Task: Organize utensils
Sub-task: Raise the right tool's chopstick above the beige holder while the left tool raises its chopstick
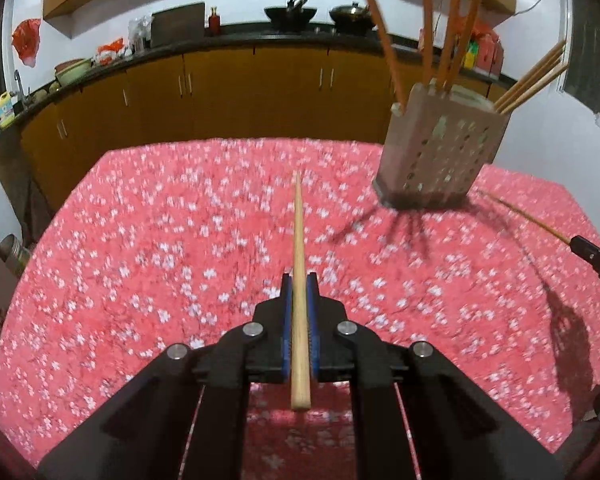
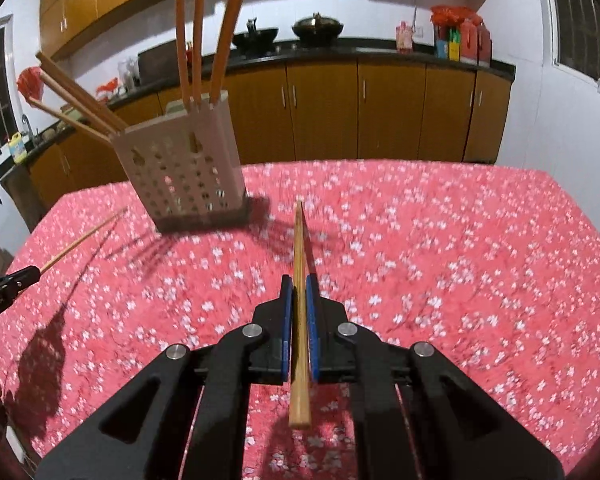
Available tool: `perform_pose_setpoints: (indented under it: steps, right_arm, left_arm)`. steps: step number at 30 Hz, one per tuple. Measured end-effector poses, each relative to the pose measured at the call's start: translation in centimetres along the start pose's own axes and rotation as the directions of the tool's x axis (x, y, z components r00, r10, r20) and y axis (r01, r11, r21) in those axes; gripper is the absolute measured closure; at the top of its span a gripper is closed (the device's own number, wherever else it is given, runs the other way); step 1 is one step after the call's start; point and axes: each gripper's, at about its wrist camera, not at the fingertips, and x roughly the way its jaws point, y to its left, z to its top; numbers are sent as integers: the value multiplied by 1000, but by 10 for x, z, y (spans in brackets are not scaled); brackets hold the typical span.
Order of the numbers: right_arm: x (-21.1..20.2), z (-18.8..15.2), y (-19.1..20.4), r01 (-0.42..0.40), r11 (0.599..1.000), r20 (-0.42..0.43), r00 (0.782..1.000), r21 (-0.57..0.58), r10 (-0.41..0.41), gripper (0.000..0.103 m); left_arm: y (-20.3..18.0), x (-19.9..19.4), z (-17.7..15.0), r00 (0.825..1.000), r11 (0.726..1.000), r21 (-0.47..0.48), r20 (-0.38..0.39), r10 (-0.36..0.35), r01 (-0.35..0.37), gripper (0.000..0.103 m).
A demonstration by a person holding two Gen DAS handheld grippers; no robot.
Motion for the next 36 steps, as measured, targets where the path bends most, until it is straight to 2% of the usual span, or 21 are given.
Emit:
perform_pose_setpoints:
  steps: [6,14,25,29,32,36]
  right_arm:
    - [-22,16,-1,-7,1000,87,996,14,6,95]
    - [-56,42,-6,-23,999,230,973,40,13,95]
    - [-81,67,4,-58,998,307,950,14,51,95]
    - [-101,84,8,-113,994,356,929,7,103,95]
    - [-119,99,19,-156,988,418,896,-17,148,95]
    - [-136,115,34,-194,979,482,854,-54,196,95]
  left_arm:
    - [-1,-28,17,996,1000,-13,83,-23,24,95]
    - [0,-73,47,972,995,-47,223,-72,85,95]
    - [-11,-101,71,947,990,-4,290,-135,143,96]
    - [-22,-113,84,931,983,18,318,-181,185,96]
    - [-34,-122,95,914,976,39,345,-215,216,95]
    - [-52,-136,115,881,965,61,396,-259,257,96]
